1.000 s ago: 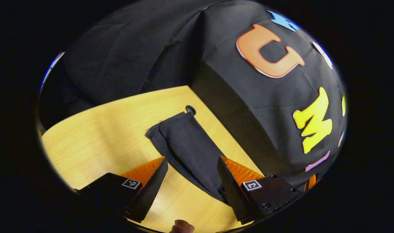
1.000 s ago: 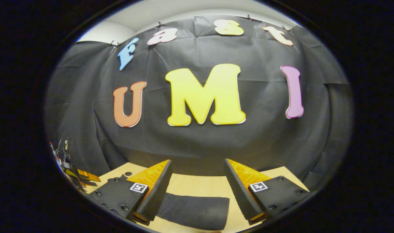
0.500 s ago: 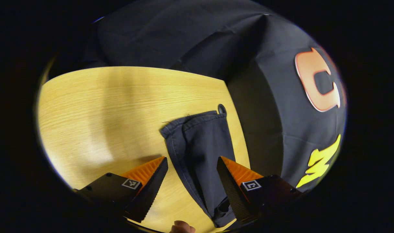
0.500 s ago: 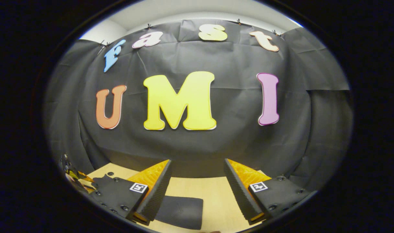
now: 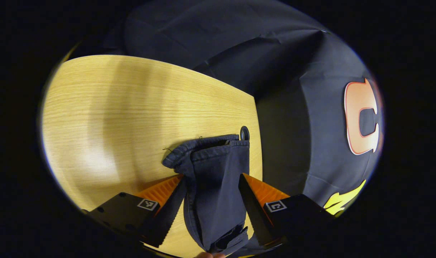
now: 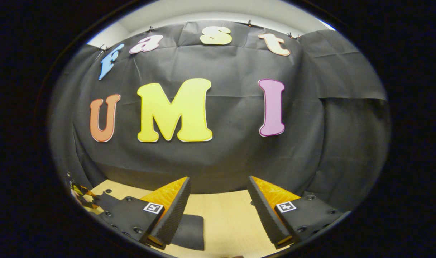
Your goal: Grasp the waist and the cuffs of the jeans and fold them to make the two legs overlap; first hold the waist and fold one-third of the jeans toward the cuffs, then hold the cuffs and fold the remaining one-third in the same direction to finish folding.
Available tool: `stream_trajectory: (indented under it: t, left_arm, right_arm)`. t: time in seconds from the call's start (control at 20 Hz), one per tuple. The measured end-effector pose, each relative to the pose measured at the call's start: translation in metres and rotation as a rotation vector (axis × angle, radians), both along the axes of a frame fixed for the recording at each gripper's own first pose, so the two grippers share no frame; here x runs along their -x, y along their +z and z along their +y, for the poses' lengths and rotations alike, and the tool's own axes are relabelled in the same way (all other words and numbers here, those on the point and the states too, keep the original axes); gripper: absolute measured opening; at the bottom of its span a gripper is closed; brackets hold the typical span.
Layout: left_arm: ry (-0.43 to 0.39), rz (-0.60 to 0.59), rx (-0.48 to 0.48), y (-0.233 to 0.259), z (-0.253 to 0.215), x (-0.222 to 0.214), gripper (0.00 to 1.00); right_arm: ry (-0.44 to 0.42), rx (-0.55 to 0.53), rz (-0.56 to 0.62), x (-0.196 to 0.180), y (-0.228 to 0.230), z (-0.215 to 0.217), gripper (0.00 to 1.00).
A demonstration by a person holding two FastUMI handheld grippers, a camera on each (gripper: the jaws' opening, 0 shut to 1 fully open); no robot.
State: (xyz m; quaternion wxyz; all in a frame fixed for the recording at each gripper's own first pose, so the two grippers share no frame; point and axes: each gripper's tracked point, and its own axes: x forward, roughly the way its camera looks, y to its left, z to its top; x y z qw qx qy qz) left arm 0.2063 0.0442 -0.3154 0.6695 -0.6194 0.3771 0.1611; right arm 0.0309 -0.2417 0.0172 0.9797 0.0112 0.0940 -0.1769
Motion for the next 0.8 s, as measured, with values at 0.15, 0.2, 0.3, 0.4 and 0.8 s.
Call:
stream_trajectory:
  t: [0.15, 0.2, 0.3, 0.4, 0.8]
  left_arm:
    - [0.036, 0.033, 0.0, -0.008, 0.004, 0.002, 0.14]
    - [0.029, 0.038, -0.017, -0.007, 0.004, 0.003, 0.11]
    - [0.025, 0.057, -0.05, -0.006, 0.004, 0.005, 0.07]
    - [-0.015, 0.049, -0.123, 0.0, 0.007, 0.004, 0.05]
    - [-0.246, -0.203, -0.501, 0.116, -0.002, -0.015, 0.04]
  right_arm:
    - [-0.005, 0.008, 0.007, 0.004, 0.001, -0.006, 0.98]
    - [-0.006, 0.008, 0.007, 0.005, 0.002, -0.008, 0.98]
    - [-0.007, 0.01, 0.007, 0.006, 0.003, -0.011, 0.98]
    - [-0.011, 0.013, 0.006, 0.009, 0.005, -0.015, 0.98]
    - [-0.025, -0.008, -0.012, 0.023, 0.012, -0.038, 0.98]
